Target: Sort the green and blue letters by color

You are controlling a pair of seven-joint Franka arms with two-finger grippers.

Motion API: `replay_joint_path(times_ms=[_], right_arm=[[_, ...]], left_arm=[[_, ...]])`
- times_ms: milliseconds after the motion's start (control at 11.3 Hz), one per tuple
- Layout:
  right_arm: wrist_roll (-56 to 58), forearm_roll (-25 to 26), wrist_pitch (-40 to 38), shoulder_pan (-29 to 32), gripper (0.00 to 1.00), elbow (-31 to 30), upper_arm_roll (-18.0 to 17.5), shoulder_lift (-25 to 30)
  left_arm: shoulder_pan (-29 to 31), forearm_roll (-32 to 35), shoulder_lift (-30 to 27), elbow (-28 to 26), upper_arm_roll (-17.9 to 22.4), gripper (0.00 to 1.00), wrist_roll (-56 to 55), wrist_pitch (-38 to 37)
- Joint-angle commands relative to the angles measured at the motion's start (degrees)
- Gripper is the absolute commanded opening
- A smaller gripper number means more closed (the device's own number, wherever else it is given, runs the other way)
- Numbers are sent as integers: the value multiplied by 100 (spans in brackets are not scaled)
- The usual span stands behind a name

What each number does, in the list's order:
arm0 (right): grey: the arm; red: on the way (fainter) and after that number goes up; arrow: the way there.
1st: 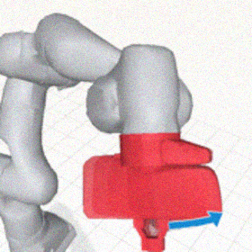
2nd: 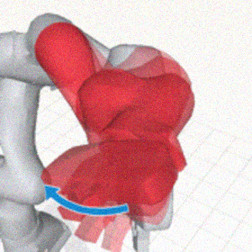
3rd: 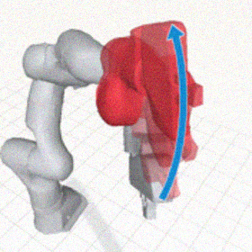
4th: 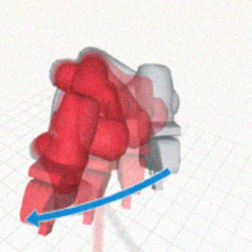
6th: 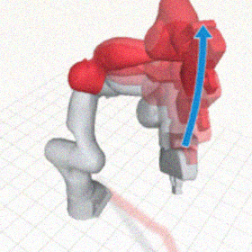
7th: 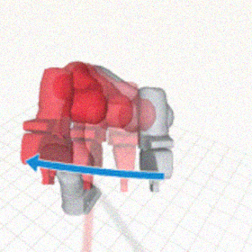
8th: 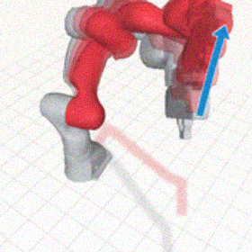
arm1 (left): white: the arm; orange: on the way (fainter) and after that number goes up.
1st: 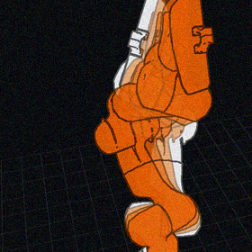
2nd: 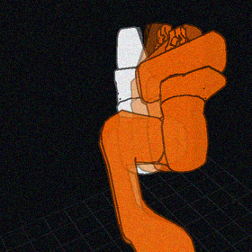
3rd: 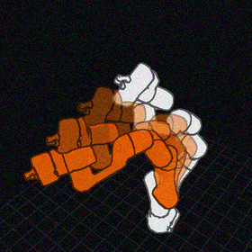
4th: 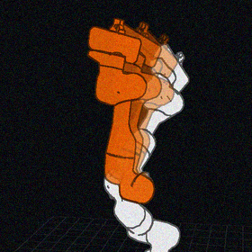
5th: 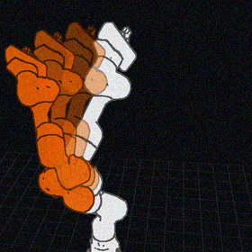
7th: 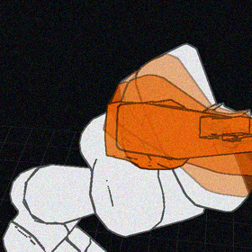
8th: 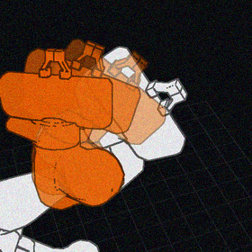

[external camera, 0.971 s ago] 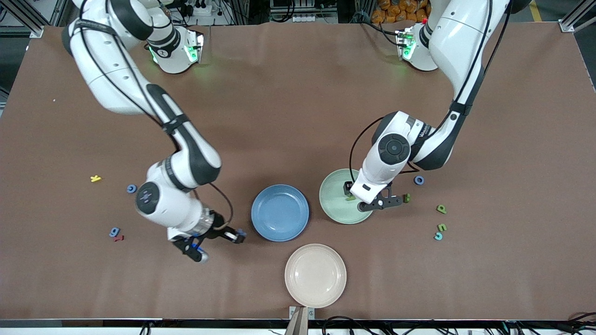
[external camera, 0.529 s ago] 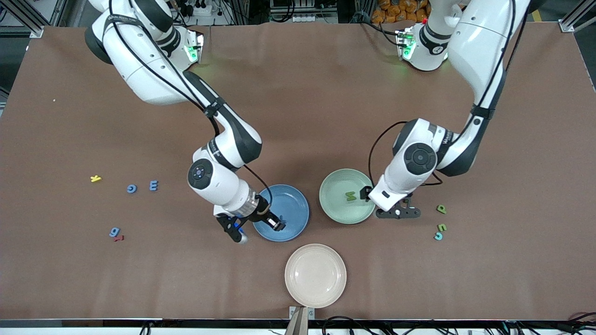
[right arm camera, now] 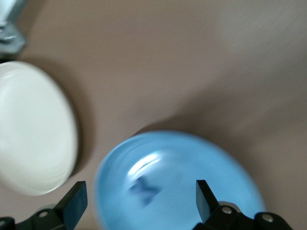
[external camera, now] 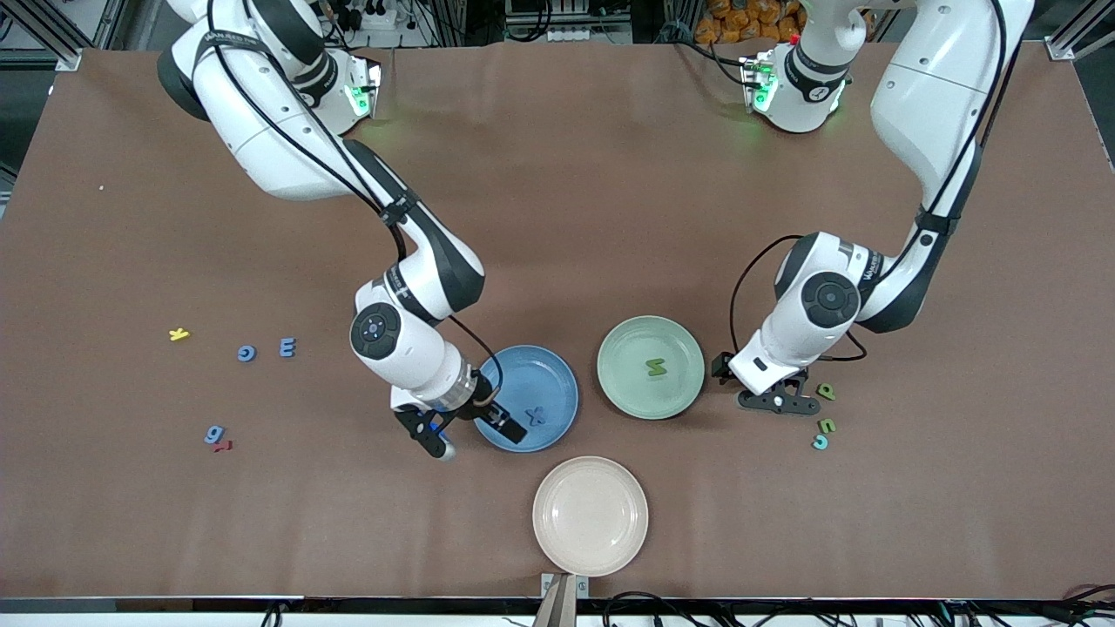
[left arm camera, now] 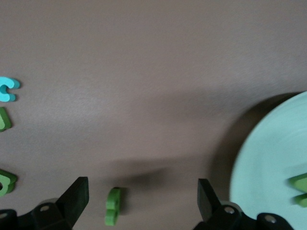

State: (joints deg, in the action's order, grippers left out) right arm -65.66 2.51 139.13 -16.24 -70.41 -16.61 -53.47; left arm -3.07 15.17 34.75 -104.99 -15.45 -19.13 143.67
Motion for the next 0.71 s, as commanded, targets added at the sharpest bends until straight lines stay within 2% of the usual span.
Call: replay_joint_path(times_ms=[0, 176, 265, 618], right_arm=[[508, 995, -833, 365, 100, -61, 62, 135], [1586, 1077, -1422, 716, 100, -148, 62, 223], [1965, 1068, -1485, 945, 100, -393, 44, 371], [3451, 1094, -1084, 1631, 100, -1954, 44, 1284]], left_arm=[[473, 161, -170, -398, -317, 100, 261, 232], [526, 161, -240, -644, -327, 100, 270, 424], [605, 161, -250, -776, -327, 100, 270, 591], [746, 275, -250, -1084, -327, 100, 331, 935]])
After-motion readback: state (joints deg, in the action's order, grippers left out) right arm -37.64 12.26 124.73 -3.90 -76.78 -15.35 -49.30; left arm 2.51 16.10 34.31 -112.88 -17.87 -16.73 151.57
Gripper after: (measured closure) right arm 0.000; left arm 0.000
